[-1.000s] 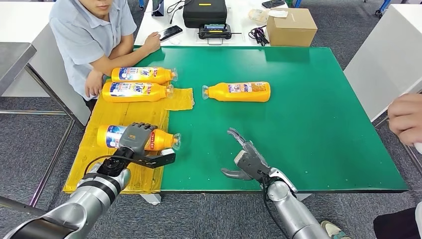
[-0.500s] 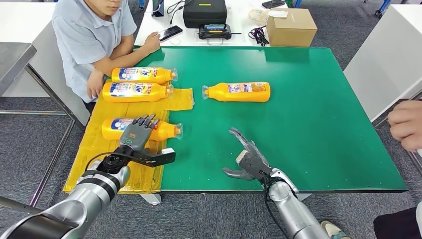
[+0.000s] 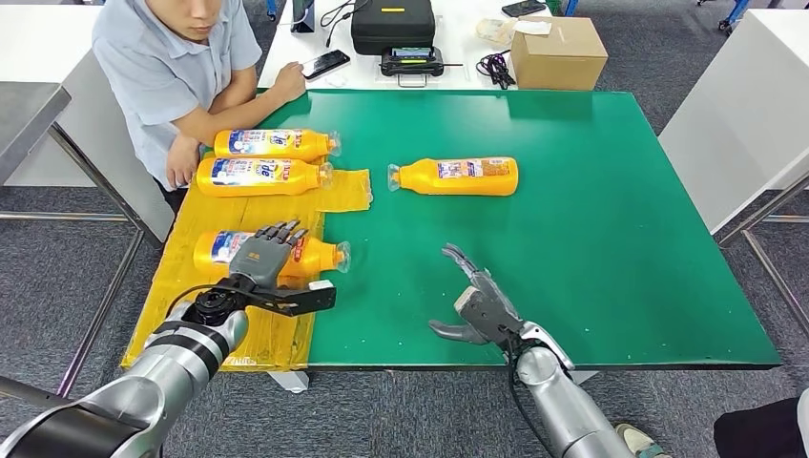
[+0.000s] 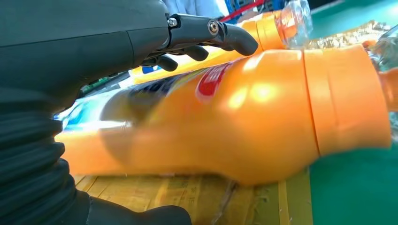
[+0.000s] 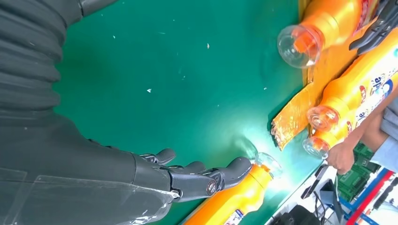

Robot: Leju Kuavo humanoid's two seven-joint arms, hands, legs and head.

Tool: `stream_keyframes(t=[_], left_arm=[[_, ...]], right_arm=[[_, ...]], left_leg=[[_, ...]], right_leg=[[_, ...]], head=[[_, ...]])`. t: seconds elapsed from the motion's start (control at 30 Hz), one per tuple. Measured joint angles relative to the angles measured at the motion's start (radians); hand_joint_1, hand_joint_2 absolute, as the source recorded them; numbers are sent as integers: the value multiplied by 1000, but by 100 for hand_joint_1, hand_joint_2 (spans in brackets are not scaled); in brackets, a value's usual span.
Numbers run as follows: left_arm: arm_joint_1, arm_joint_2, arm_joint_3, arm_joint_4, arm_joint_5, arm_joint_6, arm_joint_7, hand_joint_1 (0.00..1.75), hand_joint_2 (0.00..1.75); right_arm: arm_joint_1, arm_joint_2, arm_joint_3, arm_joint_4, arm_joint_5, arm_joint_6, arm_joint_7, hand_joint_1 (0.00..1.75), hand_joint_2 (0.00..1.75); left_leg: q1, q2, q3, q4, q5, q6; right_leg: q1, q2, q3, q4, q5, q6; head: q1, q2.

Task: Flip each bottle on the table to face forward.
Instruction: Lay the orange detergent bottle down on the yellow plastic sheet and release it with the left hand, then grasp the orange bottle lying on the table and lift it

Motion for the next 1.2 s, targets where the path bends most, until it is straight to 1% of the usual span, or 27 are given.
stream_keyframes(t=[0.1, 0.17, 0.23, 0.37, 0.43, 0.53, 0.67, 0.83, 1.0, 1.13, 1.2], left_arm=[[17, -7, 0, -7, 40, 67, -45, 0, 175], [42, -15, 1, -25, 95, 105, -89, 0, 175], [75, -24, 5, -52, 169, 123, -133, 0, 175], [128, -41, 28, -115, 348, 83, -229, 0, 175], [146, -45, 34, -137, 392, 64, -255, 0, 175], [164, -48, 34, -161, 410, 61, -267, 0, 175], [176, -48, 34, -174, 417, 103, -261, 0, 175], [184, -48, 29, -185, 443, 151, -256, 0, 175], [196, -48, 26, -206, 456, 174, -259, 0, 175], [215, -50, 25, -245, 497, 221, -288, 0, 175], [225, -55, 25, -269, 516, 240, -298, 0, 175]], right_arm=[[6, 0, -8, 0, 2, -5, -6, 0, 175], [16, 1, -13, -4, 0, -11, -12, 0, 175], [30, 2, -20, -12, -1, -16, -16, 0, 175], [52, 5, -32, -23, 7, -22, -17, 0, 175], [57, 5, -33, -26, 14, -22, -17, 0, 175], [62, 5, -34, -28, 18, -22, -18, 0, 175], [63, 7, -34, -28, 26, -28, -31, 0, 175], [63, 30, -55, -43, 18, -93, -62, 0, 175], [66, 49, -82, -70, -1, -119, -69, 0, 175], [98, 54, -90, -169, -78, -215, -103, 0, 175], [113, 51, -85, -229, -109, -237, -108, 0, 175]], left_leg=[[0, 0, 0, 0, 0, 0], [0, 0, 0, 0, 0, 0], [0, 0, -1, 0, 0, 0], [0, 0, -2, 0, 0, 0], [0, 0, -2, 0, 0, 0], [0, 0, -2, 0, 0, 0], [0, 0, -2, 0, 0, 0], [0, 0, -2, 0, 0, 0], [0, 0, -2, 0, 0, 0], [0, 0, -2, 0, 0, 0], [0, 0, -2, 0, 0, 0]], right_leg=[[0, 0, 0, 0, 0, 0], [0, 0, 0, 0, 0, 0], [0, 0, -1, 0, 0, 0], [0, 0, -1, 0, 0, 0], [0, 0, -2, 0, 0, 0], [0, 0, -2, 0, 0, 0], [0, 0, -2, 0, 0, 0], [0, 0, -2, 0, 0, 0], [0, 0, -2, 0, 0, 0], [0, 0, -2, 0, 0, 0], [0, 0, -2, 0, 0, 0]], head=[[0, 0], [0, 0], [0, 0], [0, 0], [0, 0], [0, 0], [0, 0], [0, 0], [0, 0], [0, 0], [0, 0]])
